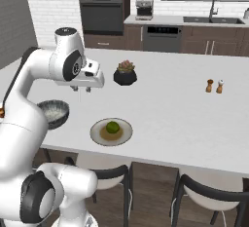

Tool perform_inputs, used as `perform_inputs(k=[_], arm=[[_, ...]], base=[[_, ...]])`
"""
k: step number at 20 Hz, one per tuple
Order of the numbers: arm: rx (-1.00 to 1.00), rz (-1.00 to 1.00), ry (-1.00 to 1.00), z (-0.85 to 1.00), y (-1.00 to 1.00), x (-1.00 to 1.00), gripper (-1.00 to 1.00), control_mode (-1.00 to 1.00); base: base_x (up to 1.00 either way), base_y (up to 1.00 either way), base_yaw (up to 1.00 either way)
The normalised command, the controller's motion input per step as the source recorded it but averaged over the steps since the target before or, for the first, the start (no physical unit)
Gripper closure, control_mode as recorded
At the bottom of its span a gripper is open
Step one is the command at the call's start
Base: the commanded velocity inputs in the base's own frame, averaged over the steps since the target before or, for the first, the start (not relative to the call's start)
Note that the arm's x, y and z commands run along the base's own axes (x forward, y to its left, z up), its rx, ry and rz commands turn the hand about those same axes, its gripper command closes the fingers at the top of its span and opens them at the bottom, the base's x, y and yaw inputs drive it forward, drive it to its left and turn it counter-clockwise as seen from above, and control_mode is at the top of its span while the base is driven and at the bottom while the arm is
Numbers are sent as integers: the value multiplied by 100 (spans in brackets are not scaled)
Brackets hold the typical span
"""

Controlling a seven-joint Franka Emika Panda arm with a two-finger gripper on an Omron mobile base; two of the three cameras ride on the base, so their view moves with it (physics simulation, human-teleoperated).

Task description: Pick the chicken drumstick and lime from their plates and place them in the bowl. Then put the bowl in the fridge.

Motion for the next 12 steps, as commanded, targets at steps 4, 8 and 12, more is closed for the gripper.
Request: perform_inputs(k=[4, 8, 12], arm=[[0, 4, 5, -5, -1, -5, -100, -100], [0, 7, 14, -52, -46, 14, -100, -100], [0, 1, 20, -89, -87, 61, -100, -100]], base=[[0, 0, 0], [0, 0, 0], [0, 0, 0]])
